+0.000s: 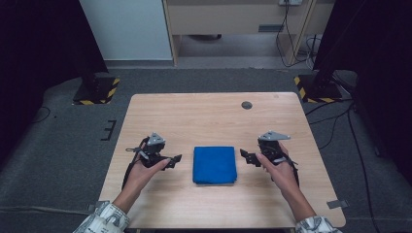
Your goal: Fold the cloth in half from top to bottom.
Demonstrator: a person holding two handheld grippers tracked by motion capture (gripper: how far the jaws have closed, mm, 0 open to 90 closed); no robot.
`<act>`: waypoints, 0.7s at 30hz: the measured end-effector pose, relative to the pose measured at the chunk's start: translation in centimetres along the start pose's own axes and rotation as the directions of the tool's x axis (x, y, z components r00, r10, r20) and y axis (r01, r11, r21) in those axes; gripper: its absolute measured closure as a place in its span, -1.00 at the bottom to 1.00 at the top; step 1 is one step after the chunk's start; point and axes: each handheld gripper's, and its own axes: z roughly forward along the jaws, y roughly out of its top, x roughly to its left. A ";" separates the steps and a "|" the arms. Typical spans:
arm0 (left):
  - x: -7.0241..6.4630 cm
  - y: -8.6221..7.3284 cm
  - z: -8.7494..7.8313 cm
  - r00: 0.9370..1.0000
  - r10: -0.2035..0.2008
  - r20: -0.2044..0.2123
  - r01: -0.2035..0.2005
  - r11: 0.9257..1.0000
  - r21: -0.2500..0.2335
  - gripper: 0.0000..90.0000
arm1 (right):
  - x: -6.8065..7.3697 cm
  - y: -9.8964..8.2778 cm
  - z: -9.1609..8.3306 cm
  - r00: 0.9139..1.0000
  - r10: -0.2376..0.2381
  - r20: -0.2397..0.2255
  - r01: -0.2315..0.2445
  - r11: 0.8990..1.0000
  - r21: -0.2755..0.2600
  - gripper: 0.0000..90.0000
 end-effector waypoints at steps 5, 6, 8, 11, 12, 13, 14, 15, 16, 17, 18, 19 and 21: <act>1.2 -0.4 -0.4 1.000 -0.008 -0.017 0.008 1.000 0.010 -0.83 | -1.2 -0.2 -0.3 0.999 0.025 0.021 -0.025 1.000 -0.005 -0.74; 1.6 -0.7 -0.5 1.000 -0.007 -0.024 0.007 1.000 0.022 -0.84 | -1.8 -0.3 -0.5 0.999 0.033 0.033 -0.032 0.999 -0.007 -0.73; 1.7 -0.8 -0.6 1.000 -0.006 -0.027 0.007 1.000 0.025 -0.84 | -2.1 -0.4 -0.6 0.998 0.039 0.039 -0.039 0.999 -0.002 -0.73; 2.3 -1.3 -0.8 0.999 -0.014 -0.036 0.015 0.999 0.031 -0.84 | -3.1 -0.9 -0.9 0.997 0.038 0.066 -0.038 0.999 0.003 -0.72; 2.7 -1.7 -0.9 0.999 -0.018 -0.040 0.020 0.999 0.037 -0.84 | -3.6 -1.2 -1.1 0.996 0.049 0.078 -0.050 0.999 0.008 -0.71; 2.7 -1.7 -0.9 0.999 -0.018 -0.040 0.020 0.999 0.037 -0.84 | -3.8 -1.4 -1.2 0.995 0.052 0.083 -0.053 0.999 0.007 -0.71; 3.1 -2.1 -0.9 0.999 -0.025 -0.046 0.027 0.999 0.045 -0.84 | -4.1 -1.7 -1.3 0.995 0.054 0.087 -0.056 0.998 0.015 -0.71; 3.1 -2.1 -0.9 0.999 -0.025 -0.046 0.027 0.999 0.045 -0.84 | -4.1 -1.7 -1.3 0.995 0.054 0.087 -0.056 0.998 0.015 -0.71; 3.3 -2.3 -1.0 0.998 -0.033 -0.047 0.035 0.998 0.046 -0.84 | -4.3 -1.9 -1.4 0.994 0.053 0.092 -0.055 0.998 0.019 -0.71; 3.7 -2.6 -1.0 0.998 -0.036 -0.052 0.039 0.998 0.054 -0.84 | -4.7 -2.4 -1.6 0.994 0.058 0.097 -0.061 0.998 0.027 -0.71; 3.9 -2.8 -1.0 0.998 -0.037 -0.055 0.040 0.997 0.059 -0.84 | -4.9 -2.6 -1.6 0.993 0.060 0.100 -0.064 0.997 0.033 -0.71; 3.9 -2.8 -1.0 0.998 -0.037 -0.055 0.040 0.997 0.059 -0.85 | -5.0 -2.9 -1.7 0.993 0.056 0.105 -0.061 0.997 0.041 -0.71; 4.5 -3.3 -1.0 0.997 -0.046 -0.066 0.051 0.996 0.070 -0.86 | -5.4 -3.4 -1.7 0.992 0.063 0.109 -0.069 0.996 0.051 -0.71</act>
